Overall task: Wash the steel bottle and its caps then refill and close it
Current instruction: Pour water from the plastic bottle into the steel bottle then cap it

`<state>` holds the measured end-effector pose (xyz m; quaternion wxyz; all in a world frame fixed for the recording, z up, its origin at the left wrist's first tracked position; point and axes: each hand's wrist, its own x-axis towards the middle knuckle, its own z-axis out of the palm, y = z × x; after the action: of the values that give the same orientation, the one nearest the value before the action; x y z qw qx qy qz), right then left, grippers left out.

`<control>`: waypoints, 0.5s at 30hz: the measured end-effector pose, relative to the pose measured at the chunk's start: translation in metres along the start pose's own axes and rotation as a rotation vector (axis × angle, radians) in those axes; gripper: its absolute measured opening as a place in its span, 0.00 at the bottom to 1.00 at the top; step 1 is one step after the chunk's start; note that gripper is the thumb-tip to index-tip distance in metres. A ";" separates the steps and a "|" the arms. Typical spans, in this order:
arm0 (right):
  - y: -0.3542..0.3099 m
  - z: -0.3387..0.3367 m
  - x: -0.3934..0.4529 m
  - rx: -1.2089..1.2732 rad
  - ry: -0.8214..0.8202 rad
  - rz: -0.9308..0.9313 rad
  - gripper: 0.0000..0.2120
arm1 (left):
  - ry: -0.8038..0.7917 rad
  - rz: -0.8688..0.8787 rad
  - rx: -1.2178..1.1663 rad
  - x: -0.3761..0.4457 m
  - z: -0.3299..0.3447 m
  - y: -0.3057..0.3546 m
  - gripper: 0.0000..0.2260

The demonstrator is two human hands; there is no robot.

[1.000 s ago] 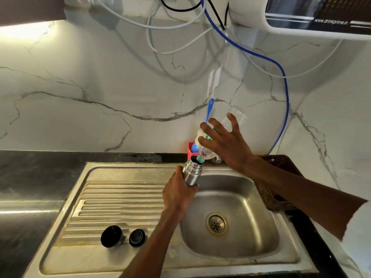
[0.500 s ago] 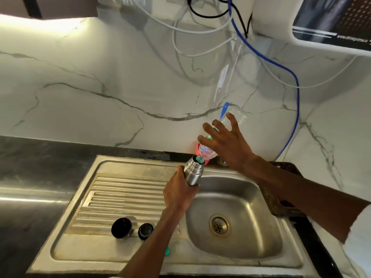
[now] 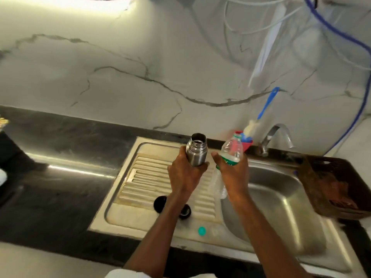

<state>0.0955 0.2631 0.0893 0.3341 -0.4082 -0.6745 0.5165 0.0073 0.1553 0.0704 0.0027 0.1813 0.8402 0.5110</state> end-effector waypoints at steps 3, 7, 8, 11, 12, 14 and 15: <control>0.020 0.020 -0.028 -0.038 -0.100 0.012 0.35 | 0.064 -0.008 -0.025 0.010 -0.028 -0.016 0.31; 0.023 0.038 -0.045 -0.045 -0.154 0.056 0.31 | 0.142 -0.063 -0.036 0.022 -0.059 -0.040 0.30; 0.022 0.043 -0.048 -0.028 -0.168 0.067 0.30 | 0.149 -0.068 -0.033 0.025 -0.064 -0.048 0.30; 0.025 0.060 -0.053 -0.019 -0.170 0.075 0.35 | 0.116 -0.084 -0.015 0.032 -0.071 -0.069 0.31; 0.027 0.063 -0.054 -0.027 -0.172 0.072 0.36 | 0.102 -0.093 -0.006 0.034 -0.072 -0.076 0.31; 0.026 0.070 -0.052 -0.034 -0.189 0.069 0.36 | 0.074 -0.106 0.009 0.037 -0.071 -0.086 0.29; 0.024 0.073 -0.050 -0.036 -0.198 0.066 0.34 | 0.058 -0.111 0.017 0.038 -0.070 -0.091 0.29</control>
<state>0.0593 0.1904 0.0466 0.2413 -0.3828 -0.6997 0.5528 -0.0686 0.0700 0.0326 0.0051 0.1198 0.8529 0.5082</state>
